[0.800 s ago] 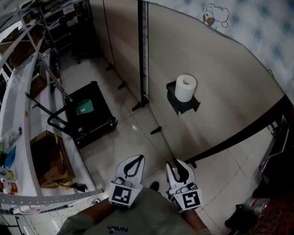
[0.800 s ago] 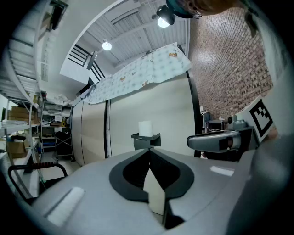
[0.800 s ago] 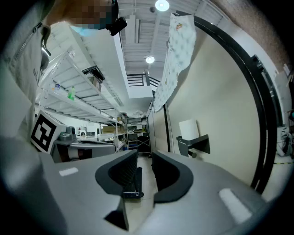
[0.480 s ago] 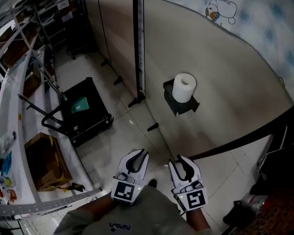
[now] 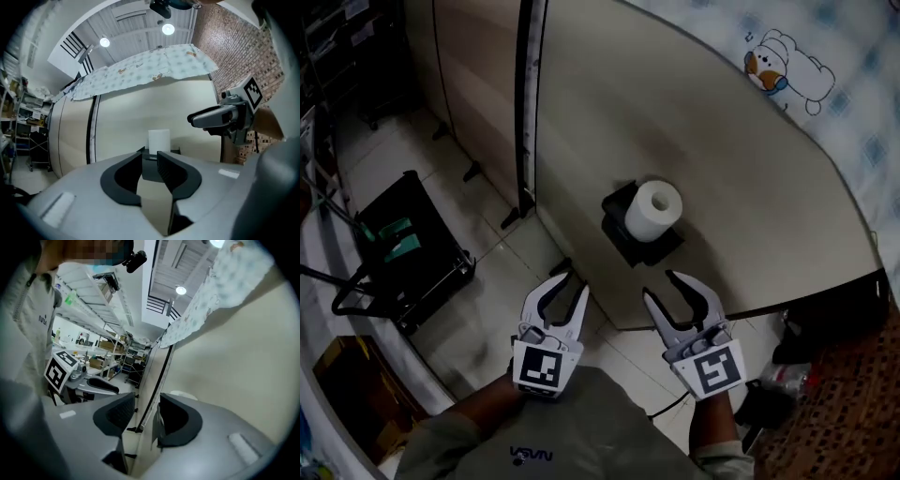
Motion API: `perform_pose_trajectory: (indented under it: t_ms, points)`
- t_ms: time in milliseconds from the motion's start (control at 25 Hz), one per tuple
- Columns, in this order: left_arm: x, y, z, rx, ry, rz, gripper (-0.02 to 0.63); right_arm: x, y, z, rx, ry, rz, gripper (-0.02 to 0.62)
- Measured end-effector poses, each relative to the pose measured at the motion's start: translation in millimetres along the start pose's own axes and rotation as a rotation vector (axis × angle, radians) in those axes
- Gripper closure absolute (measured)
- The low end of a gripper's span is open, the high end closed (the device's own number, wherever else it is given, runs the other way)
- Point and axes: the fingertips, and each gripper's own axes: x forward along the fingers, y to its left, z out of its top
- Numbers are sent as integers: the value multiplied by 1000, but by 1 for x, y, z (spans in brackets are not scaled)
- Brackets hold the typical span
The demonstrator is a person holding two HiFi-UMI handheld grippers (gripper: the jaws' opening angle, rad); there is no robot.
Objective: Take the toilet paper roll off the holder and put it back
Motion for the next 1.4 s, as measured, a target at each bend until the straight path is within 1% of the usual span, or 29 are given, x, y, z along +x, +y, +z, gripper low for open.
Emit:
perform_pose_trajectory:
  t_ms: [80, 200, 320, 440, 600, 760, 880, 1040, 1160, 1280, 1400]
  points:
    - [16, 18, 3, 3, 4, -45, 518, 21, -16, 10, -36, 48, -32, 430]
    - [27, 40, 10, -7, -8, -112, 495, 47, -32, 18, -99, 150, -72, 411]
    - [36, 59, 12, -23, -17, -151, 486, 72, -46, 14, -189, 277, -77, 400]
    - [51, 70, 13, -17, -20, -174, 478, 90, -62, 4, -259, 412, -70, 393]
    - [63, 76, 14, -29, -25, -182, 477, 101, -72, -12, -313, 573, -11, 391]
    - [76, 74, 16, -41, -20, -191, 477, 104, -75, -30, -360, 728, 85, 390]
    - [83, 70, 16, -60, -25, -192, 477, 104, -76, -42, -394, 817, 146, 390]
    - [91, 65, 13, -72, -18, -202, 477, 108, -75, -50, -451, 882, 193, 397]
    - [95, 60, 13, -77, -16, -214, 477, 110, -72, -53, -469, 902, 227, 409]
    - [97, 55, 11, -78, -13, -222, 477, 111, -72, -52, -471, 893, 237, 417]
    - [98, 47, 11, -68, -3, -238, 477, 108, -75, -48, -457, 852, 211, 423]
